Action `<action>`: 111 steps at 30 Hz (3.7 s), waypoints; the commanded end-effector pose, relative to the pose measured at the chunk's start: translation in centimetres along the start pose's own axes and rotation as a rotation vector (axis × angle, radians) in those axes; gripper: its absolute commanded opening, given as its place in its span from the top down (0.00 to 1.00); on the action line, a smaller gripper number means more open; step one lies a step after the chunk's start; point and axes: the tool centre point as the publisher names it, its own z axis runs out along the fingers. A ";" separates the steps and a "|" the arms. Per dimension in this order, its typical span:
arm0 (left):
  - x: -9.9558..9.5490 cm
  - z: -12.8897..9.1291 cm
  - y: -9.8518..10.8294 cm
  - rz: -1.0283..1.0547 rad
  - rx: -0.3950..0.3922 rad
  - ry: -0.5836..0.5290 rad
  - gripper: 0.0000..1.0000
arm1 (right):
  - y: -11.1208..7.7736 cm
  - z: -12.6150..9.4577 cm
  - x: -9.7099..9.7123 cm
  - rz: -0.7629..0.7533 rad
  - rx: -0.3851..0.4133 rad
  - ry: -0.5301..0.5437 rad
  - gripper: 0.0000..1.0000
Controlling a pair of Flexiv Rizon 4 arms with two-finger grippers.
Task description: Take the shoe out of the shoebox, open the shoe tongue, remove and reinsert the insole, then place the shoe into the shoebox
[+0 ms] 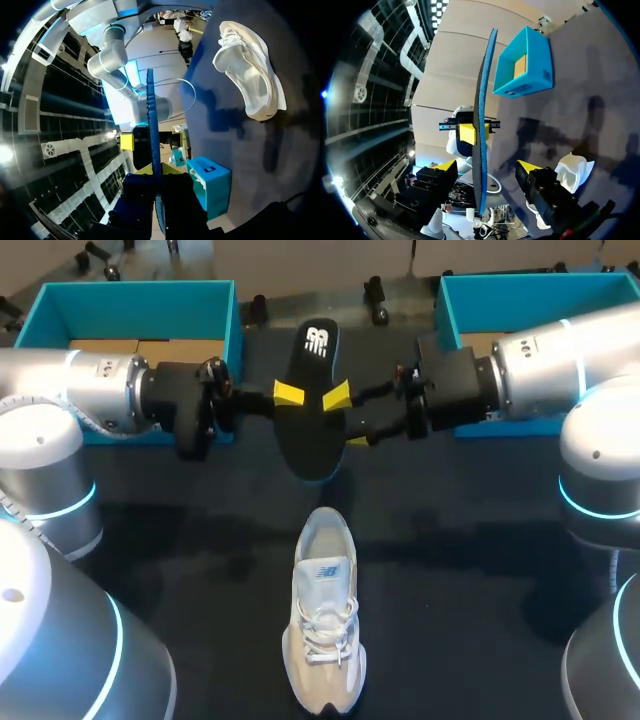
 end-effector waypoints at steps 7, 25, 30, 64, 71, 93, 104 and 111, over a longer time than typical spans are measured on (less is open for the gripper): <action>0.3 0.4 0.1 0.026 -0.014 -0.009 1.00 | 0.0 1.3 0.1 -0.019 -0.009 0.007 0.29; 0.7 0.3 0.5 0.006 -0.012 -0.008 1.00 | 0.4 2.0 0.2 -0.031 -0.011 0.004 0.55; 0.7 0.3 0.5 0.006 -0.012 -0.008 1.00 | 0.6 2.2 0.2 -0.032 -0.010 0.006 0.59; 0.7 0.3 0.5 0.006 -0.012 -0.008 1.00 | 0.5 2.1 0.1 -0.054 -0.045 0.027 0.77; 0.7 0.3 0.5 0.006 -0.012 -0.008 1.00 | 0.5 2.1 0.0 -0.056 -0.052 0.036 1.00; 2.0 -5.6 -1.7 -0.192 0.067 0.298 0.00 | 0.0 0.9 -1.7 -0.287 -0.058 0.022 1.00; 2.4 -6.1 -1.6 -0.178 0.063 0.342 0.00 | 0.0 0.8 -1.8 -0.347 -0.043 0.066 1.00; 3.8 -5.4 -2.6 -0.241 0.013 0.463 0.00 | -0.1 0.5 -2.0 -0.366 -0.059 0.080 1.00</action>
